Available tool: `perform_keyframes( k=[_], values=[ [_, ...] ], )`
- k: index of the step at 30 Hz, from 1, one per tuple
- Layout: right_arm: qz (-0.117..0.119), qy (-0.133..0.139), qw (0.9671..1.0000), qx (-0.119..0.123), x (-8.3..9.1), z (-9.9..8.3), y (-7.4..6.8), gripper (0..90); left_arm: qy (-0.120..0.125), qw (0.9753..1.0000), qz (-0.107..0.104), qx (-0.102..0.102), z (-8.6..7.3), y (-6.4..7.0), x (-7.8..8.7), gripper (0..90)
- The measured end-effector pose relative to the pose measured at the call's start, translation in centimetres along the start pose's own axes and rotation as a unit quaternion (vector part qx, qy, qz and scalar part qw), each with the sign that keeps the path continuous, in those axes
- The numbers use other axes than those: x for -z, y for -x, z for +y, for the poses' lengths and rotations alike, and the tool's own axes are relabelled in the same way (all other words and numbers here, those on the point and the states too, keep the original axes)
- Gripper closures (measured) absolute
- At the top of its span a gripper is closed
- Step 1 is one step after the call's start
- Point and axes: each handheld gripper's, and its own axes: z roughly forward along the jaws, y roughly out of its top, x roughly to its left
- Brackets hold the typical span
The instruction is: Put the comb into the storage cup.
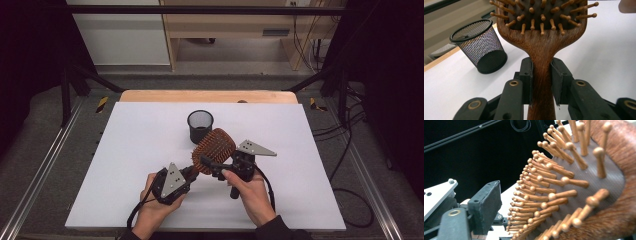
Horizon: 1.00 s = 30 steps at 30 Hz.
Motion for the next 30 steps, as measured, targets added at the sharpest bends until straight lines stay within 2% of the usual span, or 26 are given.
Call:
perform_keyframes(
  k=[6, 18, 30],
  values=[
    [0.006, -0.007, 1.0000, -0.003, -0.26, -0.12, -0.09, 25.0, 0.002, 0.9999, -0.003, 0.010, -0.21, -0.24, -0.03, 72.7],
    [0.010, 0.003, 0.9997, -0.022, -0.44, 0.12, -0.01, 35.0, 0.009, 0.9998, -0.001, 0.018, -0.31, -0.46, 0.07, 72.6],
    [0.011, 0.008, 0.9993, -0.034, -0.42, 0.16, -0.07, 41.0, 0.012, 0.9995, -0.006, 0.028, -0.48, -0.57, 0.01, 72.6]
  ],
)
